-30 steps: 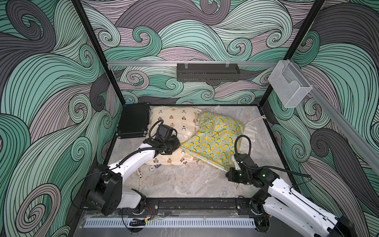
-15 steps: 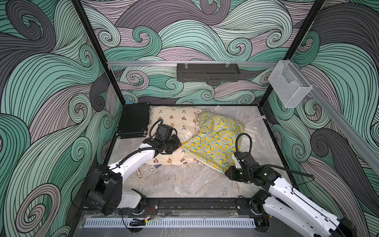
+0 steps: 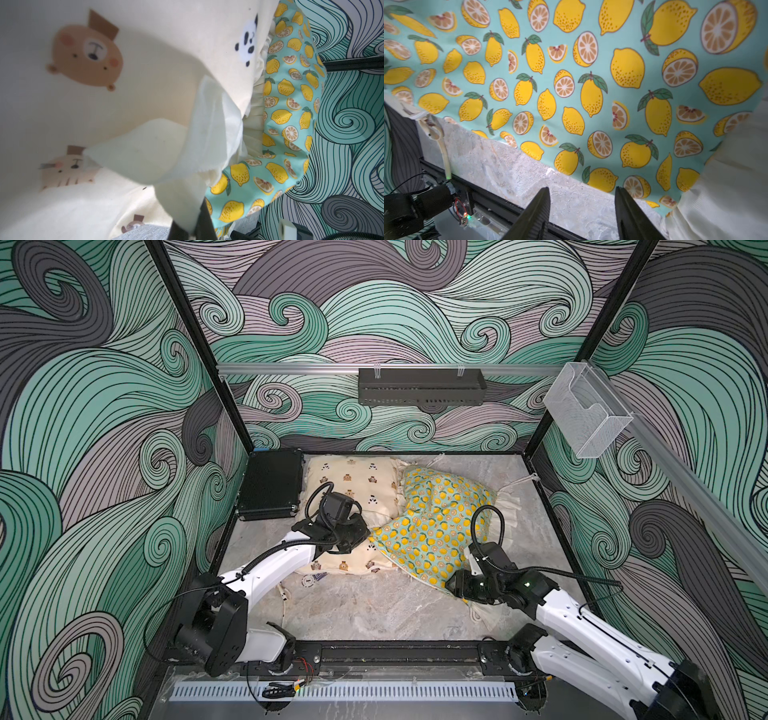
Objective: Zip up pillowcases
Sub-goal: Zip the zipper on the pillowcase, then place the pillowcase at the center of the board.
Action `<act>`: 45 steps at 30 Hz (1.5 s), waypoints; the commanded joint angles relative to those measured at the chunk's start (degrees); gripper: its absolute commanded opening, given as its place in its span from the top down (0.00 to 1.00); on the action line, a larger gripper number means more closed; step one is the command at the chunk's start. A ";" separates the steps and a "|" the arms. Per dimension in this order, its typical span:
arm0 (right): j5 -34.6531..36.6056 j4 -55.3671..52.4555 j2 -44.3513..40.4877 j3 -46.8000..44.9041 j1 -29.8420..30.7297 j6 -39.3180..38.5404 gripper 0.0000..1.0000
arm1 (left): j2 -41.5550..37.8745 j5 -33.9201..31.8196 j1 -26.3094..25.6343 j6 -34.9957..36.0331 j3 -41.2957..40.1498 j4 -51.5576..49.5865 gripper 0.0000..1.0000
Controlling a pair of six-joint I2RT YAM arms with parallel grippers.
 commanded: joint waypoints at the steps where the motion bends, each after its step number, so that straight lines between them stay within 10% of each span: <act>1: 5.31 4.04 2.88 -0.20 -0.49 -0.46 0.43 | 0.54 -0.19 -1.49 0.97 1.17 0.28 1.00; 35: 2.84 15.43 19.34 10.50 -36.78 -5.14 0.35 | 26.29 -10.05 -29.72 3.32 26.55 -3.34 1.00; 38: 1.22 13.40 16.79 11.92 -34.95 -6.26 0.29 | 20.73 -14.76 -29.65 5.35 23.24 -4.76 0.73; 45: 2.81 8.44 14.19 17.68 -20.99 -7.72 0.17 | 6.79 -28.57 -29.44 8.81 16.34 -10.39 0.43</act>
